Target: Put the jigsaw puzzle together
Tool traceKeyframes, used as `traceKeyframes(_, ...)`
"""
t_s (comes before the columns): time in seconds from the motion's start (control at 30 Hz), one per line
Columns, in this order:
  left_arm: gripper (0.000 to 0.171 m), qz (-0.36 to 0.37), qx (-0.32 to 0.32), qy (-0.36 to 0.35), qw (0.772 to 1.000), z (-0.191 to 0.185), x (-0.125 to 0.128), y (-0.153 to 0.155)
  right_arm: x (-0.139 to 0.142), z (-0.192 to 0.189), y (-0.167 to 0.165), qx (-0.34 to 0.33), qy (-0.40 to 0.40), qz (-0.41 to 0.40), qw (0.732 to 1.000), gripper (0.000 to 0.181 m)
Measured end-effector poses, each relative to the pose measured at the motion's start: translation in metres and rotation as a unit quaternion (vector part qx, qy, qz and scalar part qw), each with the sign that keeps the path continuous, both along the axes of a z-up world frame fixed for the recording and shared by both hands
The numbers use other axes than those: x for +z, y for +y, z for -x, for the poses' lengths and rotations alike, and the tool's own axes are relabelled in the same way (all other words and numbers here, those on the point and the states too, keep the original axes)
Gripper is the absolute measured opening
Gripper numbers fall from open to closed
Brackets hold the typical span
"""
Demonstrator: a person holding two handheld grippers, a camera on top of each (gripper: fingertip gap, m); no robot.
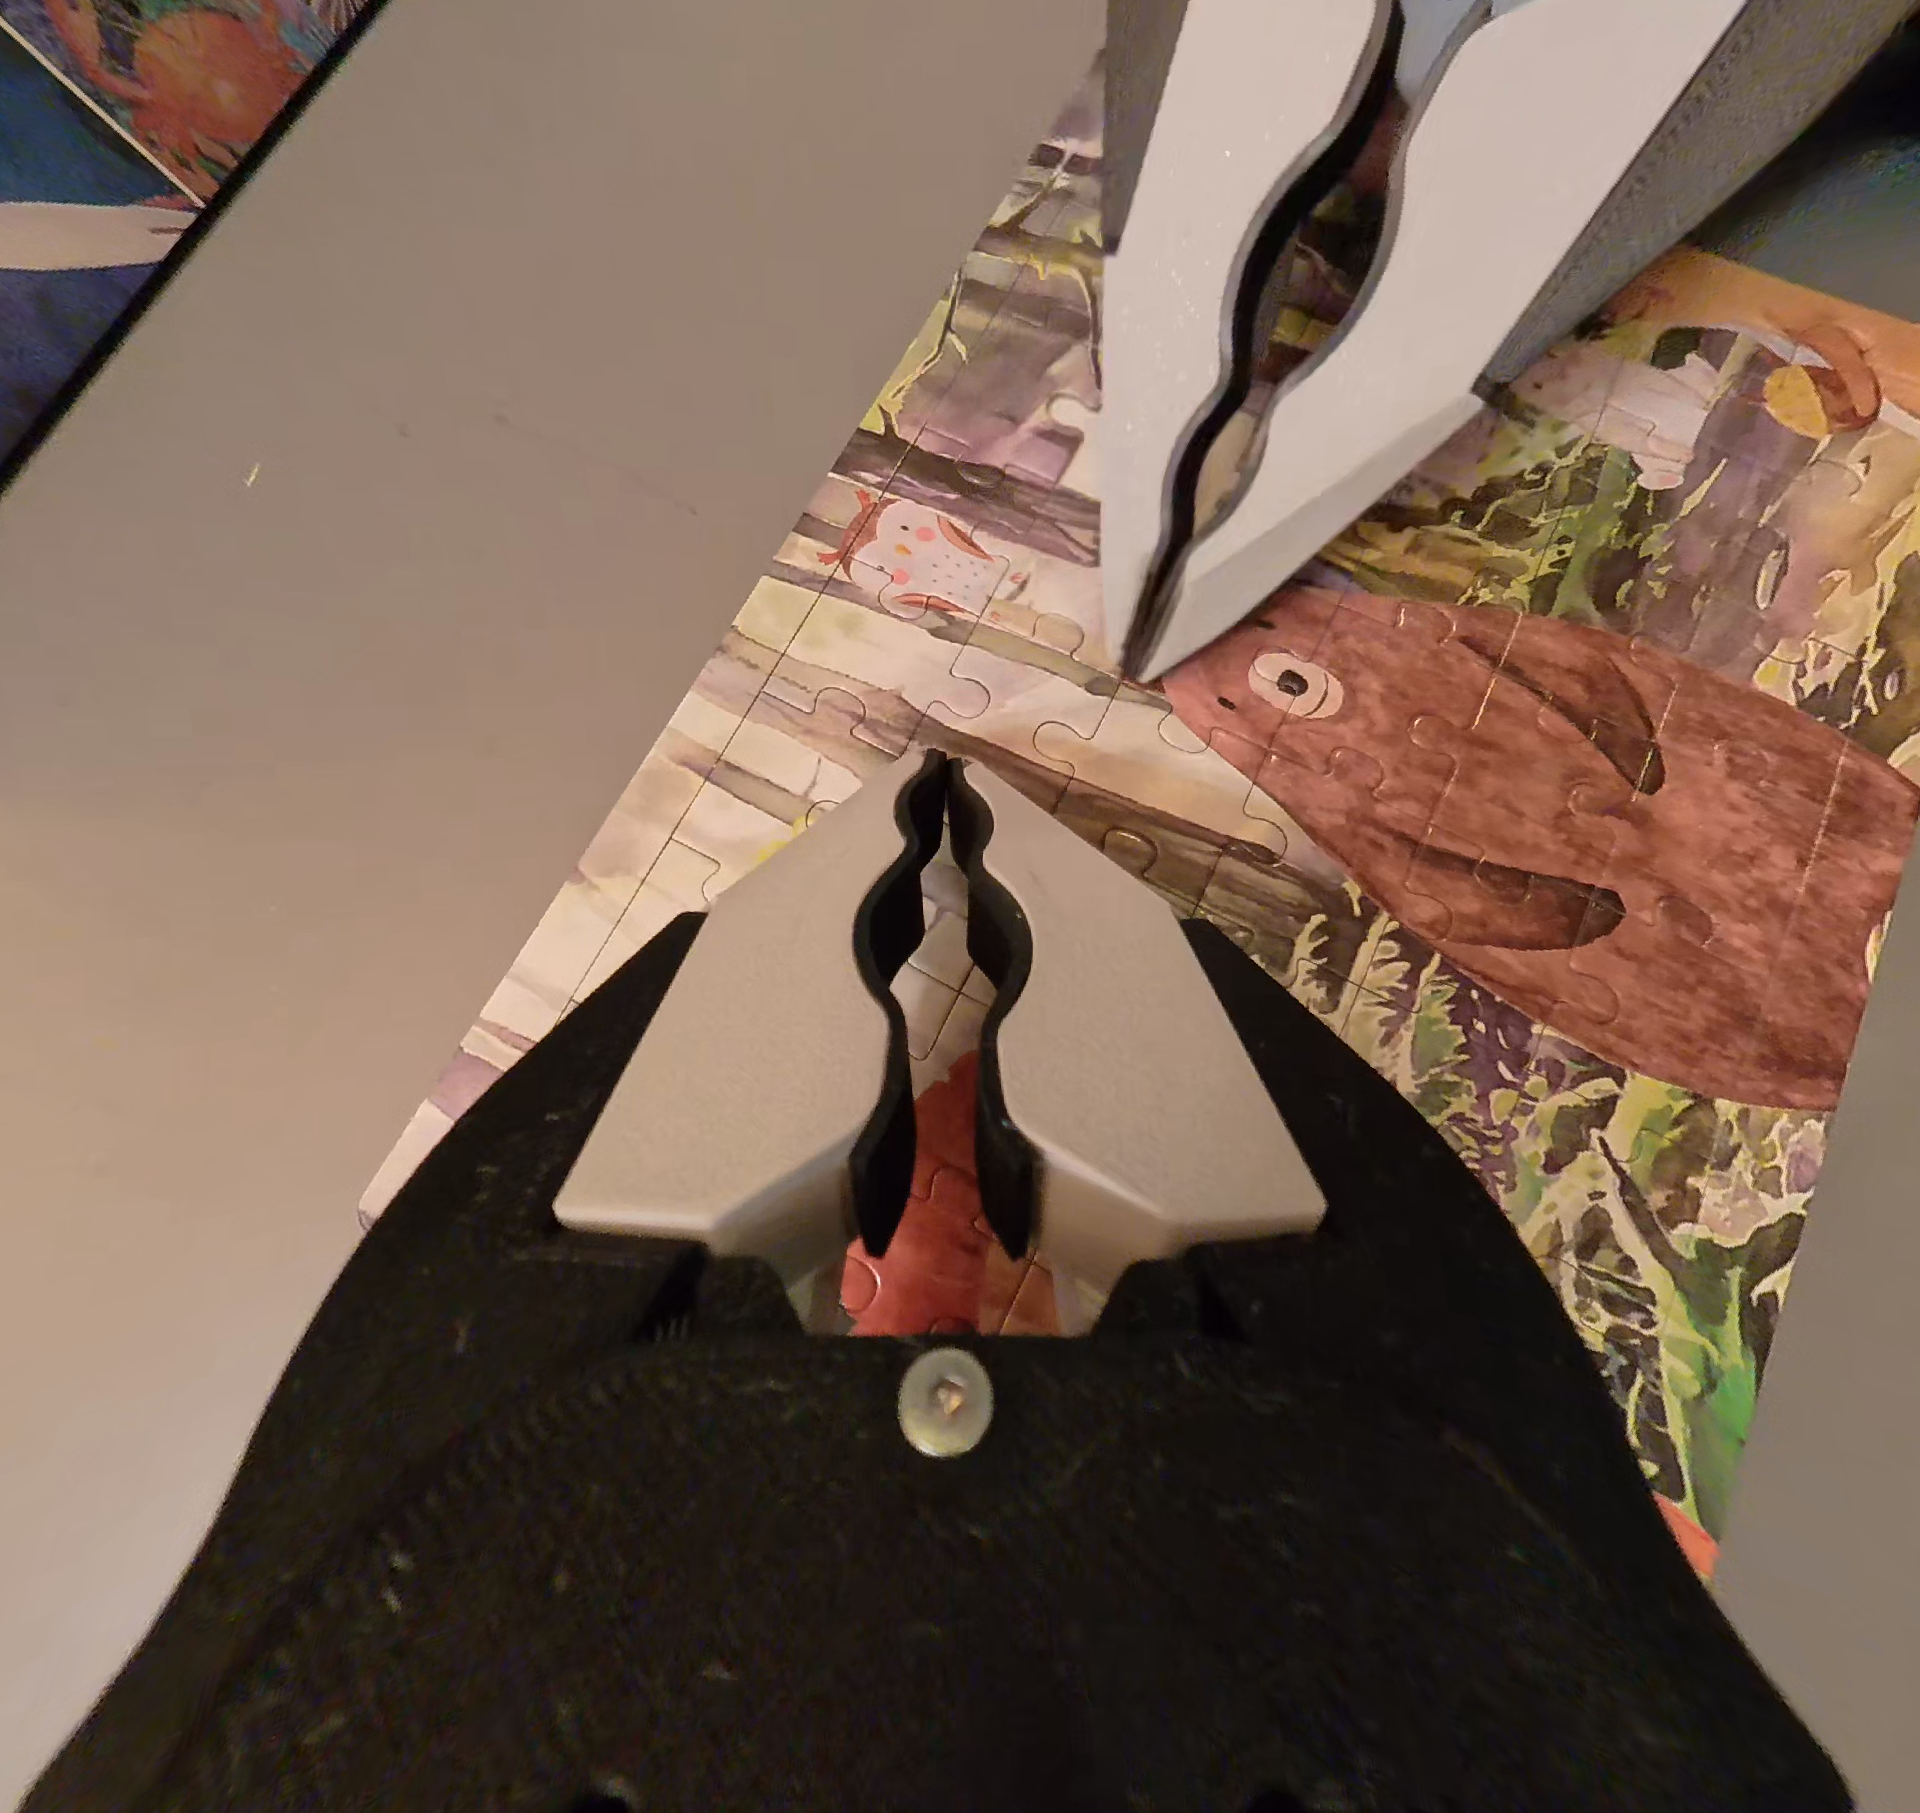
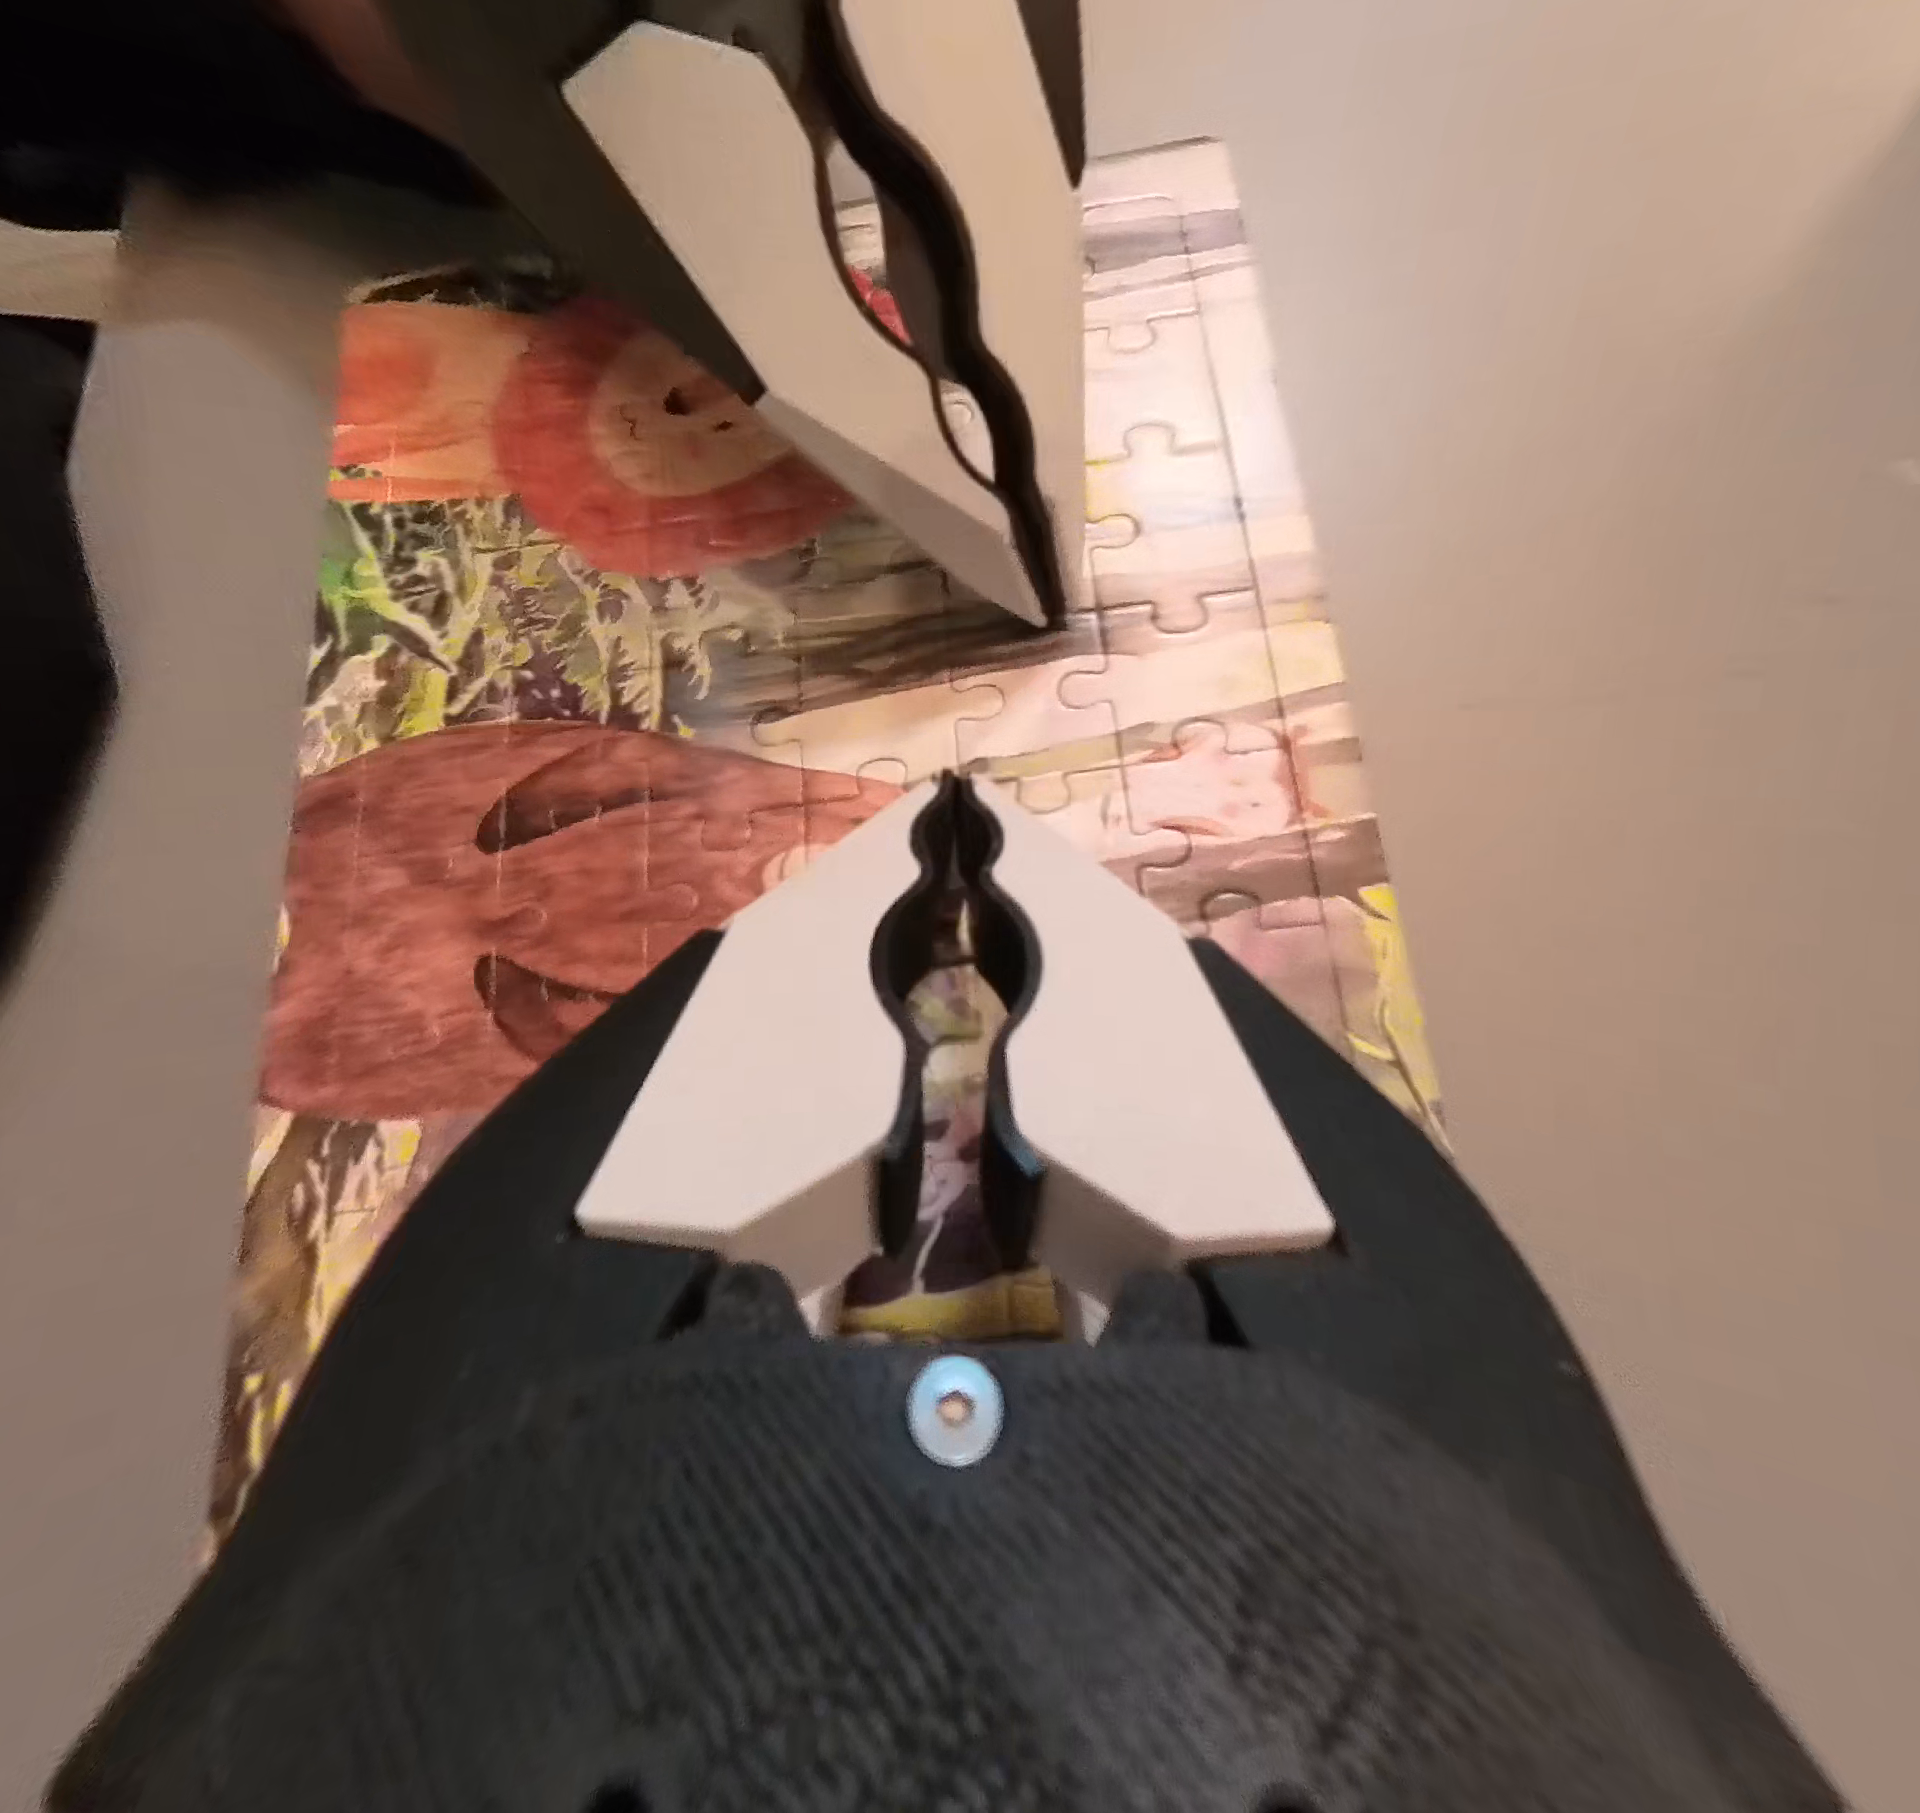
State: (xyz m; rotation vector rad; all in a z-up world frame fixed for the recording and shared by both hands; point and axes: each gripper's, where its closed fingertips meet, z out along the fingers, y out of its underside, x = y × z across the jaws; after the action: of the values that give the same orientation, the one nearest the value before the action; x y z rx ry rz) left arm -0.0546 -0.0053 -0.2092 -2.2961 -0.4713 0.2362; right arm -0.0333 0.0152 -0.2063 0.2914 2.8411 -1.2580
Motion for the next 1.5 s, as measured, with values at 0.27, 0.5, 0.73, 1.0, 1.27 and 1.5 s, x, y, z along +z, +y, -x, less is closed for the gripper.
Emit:
traceKeyframes(0.27,0.0,0.001,0.0,0.001,1.0,0.0,0.0,0.0,0.0,0.017,0.002,-0.04,0.038,-0.009,0.998,0.0)
traceKeyframes(0.5,0.0,0.003,-0.002,0.005,1.0,-0.001,0.0,0.0,0.002,0.037,0.014,-0.082,0.092,-0.032,0.992,0.0)
traceKeyframes(0.73,0.0,0.006,-0.006,0.011,1.0,-0.001,0.0,0.0,0.001,0.027,0.006,-0.064,0.056,-0.016,0.996,0.0)
traceKeyframes(1.0,0.0,0.013,-0.01,0.027,0.999,-0.002,0.0,0.001,0.002,0.032,0.01,-0.072,0.067,-0.027,0.995,0.0)
traceKeyframes(1.27,0.0,0.01,-0.01,0.02,1.0,-0.002,0.0,0.001,0.008,0.027,0.048,-0.055,0.029,-0.025,0.998,0.0)
traceKeyframes(1.5,0.0,0.009,-0.01,0.016,1.0,-0.002,0.0,0.001,-0.002,0.013,0.047,-0.015,-0.012,-0.015,1.0,0.003)
